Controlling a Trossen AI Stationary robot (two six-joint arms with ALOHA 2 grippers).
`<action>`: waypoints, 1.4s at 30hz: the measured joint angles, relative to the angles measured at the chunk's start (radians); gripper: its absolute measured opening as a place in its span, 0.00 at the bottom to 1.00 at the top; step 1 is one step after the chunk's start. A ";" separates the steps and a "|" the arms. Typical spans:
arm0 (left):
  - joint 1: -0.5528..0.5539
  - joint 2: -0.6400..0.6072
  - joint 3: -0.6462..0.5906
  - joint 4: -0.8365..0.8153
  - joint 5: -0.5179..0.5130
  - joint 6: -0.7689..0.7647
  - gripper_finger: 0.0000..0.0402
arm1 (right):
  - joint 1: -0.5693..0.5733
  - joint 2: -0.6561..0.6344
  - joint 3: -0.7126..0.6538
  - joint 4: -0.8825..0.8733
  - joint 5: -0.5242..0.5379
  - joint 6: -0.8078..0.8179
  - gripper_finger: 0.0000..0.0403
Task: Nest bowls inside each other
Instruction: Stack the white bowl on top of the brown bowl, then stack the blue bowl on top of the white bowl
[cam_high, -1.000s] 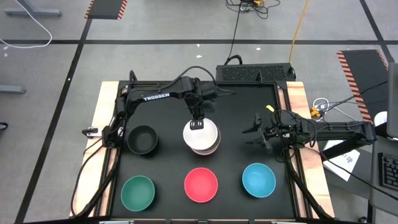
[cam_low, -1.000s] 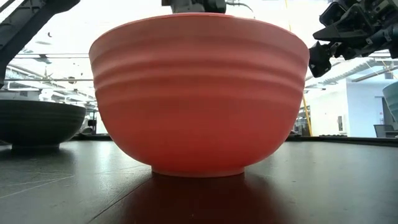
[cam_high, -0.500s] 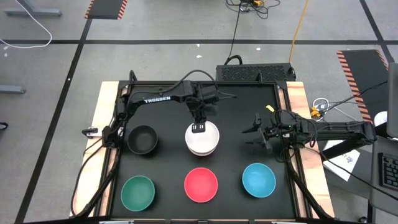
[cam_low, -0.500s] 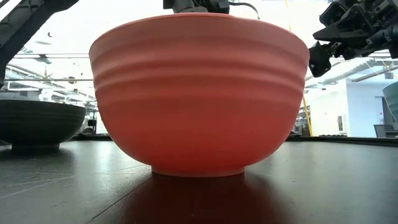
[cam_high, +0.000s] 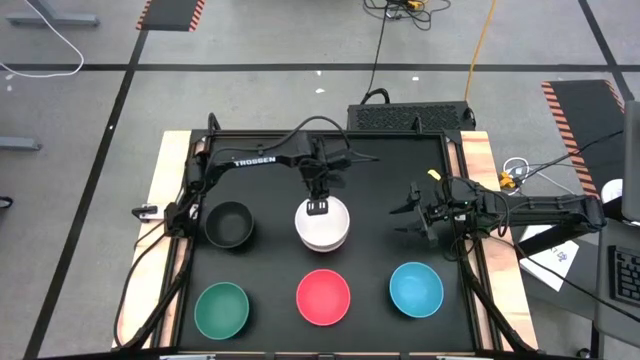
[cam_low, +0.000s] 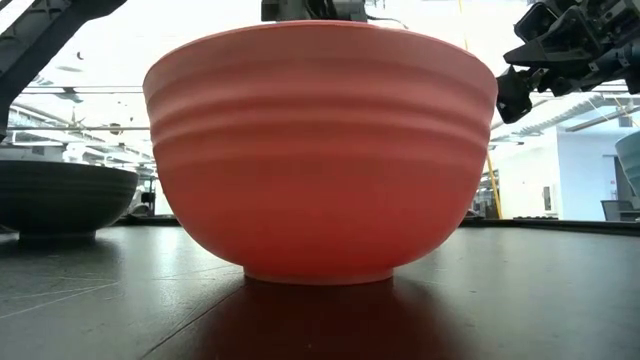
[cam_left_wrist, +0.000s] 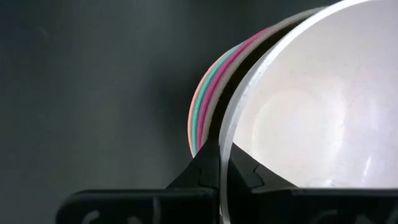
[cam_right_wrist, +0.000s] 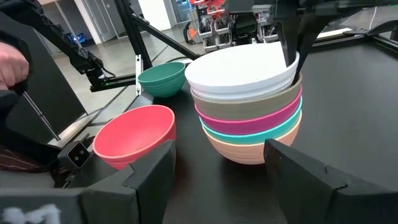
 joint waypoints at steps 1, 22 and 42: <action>0.000 0.000 -0.009 -0.001 0.001 0.001 0.00 | 0.000 0.000 0.000 0.000 0.000 0.000 0.59; -0.002 -0.002 0.023 0.012 -0.034 -0.004 0.43 | 0.000 0.000 0.000 0.003 -0.001 0.014 0.59; 0.017 -0.005 0.115 -0.012 -0.109 -0.006 0.65 | 0.000 0.000 0.000 0.003 -0.003 0.014 0.59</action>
